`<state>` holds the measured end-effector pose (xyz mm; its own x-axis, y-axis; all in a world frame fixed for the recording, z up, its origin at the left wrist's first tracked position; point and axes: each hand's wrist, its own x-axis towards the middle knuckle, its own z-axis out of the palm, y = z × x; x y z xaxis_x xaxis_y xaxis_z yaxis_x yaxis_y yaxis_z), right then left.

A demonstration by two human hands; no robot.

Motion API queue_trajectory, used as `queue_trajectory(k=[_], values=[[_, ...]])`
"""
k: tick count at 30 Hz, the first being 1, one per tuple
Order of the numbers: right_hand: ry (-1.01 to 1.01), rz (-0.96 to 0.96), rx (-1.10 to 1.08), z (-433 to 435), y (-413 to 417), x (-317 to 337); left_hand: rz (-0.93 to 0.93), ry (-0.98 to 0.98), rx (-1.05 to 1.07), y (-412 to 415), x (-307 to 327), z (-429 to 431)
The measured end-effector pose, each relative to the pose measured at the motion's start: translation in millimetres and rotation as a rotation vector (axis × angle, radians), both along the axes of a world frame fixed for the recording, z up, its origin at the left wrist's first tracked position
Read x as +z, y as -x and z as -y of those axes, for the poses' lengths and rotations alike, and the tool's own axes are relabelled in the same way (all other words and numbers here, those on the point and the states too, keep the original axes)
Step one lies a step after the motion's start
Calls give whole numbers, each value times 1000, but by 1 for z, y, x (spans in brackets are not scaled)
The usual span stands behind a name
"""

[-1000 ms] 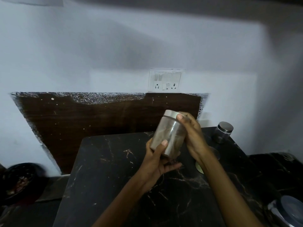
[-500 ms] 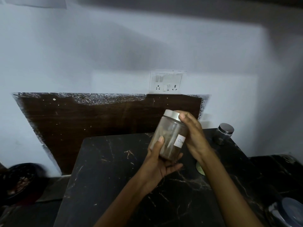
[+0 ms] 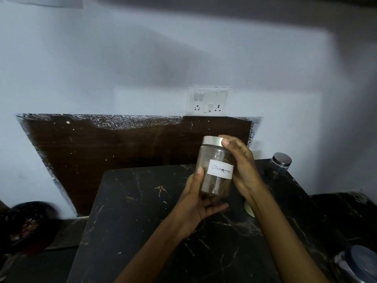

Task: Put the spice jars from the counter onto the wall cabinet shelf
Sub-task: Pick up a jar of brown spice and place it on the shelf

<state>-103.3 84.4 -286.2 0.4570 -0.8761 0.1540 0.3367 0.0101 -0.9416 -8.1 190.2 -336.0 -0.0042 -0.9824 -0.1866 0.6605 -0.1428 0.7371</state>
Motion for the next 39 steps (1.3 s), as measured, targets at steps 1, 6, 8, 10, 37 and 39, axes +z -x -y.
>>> queue_trajectory(k=[1, 6, 8, 10, 37, 39], values=[[1, -12, 6, 0, 0, 1, 1, 3, -1, -1, 0, 0], [-60, -18, 24, -2, -1, 6, -23, -2, -30, -1, 2, 2], [-75, -6, 1, -4, -3, 8, -18, 8, -34, 1, 3, 3], [-78, 15, -15, -5, -4, 11, -22, 28, -27, 1, 5, 4], [474, 255, -210, 49, -20, 283, 953, 715, 368, -37, 273, 105], [540, 291, -255, 60, -21, 308, 1213, 823, 689, -47, 298, 115]])
